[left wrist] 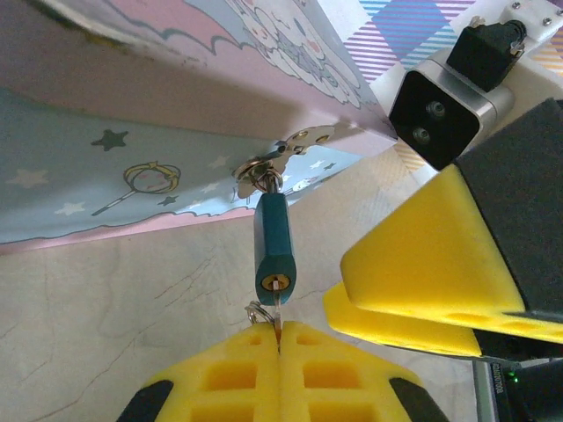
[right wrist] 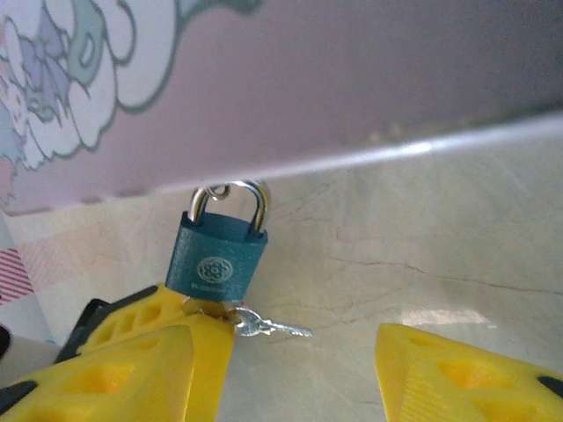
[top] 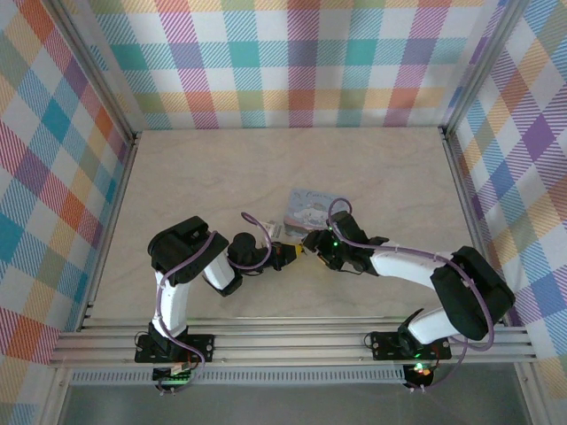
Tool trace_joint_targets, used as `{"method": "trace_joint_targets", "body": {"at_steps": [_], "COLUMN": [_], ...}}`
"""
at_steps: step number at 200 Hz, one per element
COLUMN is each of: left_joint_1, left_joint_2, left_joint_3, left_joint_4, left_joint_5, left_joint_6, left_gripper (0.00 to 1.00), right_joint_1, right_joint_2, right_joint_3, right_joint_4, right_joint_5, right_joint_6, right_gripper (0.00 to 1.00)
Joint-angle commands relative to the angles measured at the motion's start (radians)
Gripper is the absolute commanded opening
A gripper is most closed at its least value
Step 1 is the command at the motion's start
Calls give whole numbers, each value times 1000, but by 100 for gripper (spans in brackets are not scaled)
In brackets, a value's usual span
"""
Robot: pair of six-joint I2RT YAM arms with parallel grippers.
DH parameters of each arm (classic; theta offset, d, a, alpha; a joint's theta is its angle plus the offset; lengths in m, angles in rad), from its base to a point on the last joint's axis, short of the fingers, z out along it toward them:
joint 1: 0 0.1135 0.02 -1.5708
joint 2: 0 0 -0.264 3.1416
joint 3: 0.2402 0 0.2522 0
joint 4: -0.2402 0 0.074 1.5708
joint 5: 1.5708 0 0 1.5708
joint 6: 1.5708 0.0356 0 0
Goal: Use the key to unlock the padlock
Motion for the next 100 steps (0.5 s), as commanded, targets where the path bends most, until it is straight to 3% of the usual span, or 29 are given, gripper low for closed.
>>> {"method": "trace_joint_targets", "body": {"at_steps": [1,100], "left_joint_1": [-18,-18], "left_joint_2": [41,46], "left_joint_3": [-4,4], "left_joint_4": [-34,-34], "left_joint_5": [-9,1], "left_joint_6": [-12,-18], "left_gripper": [0,0], "right_joint_1": [4,4], "right_joint_2": [27,108], "right_joint_3": [-1,49], "right_joint_4": [69,125], "right_joint_5": [34,40], "right_joint_6": [67,88], "right_gripper": [57,52]}}
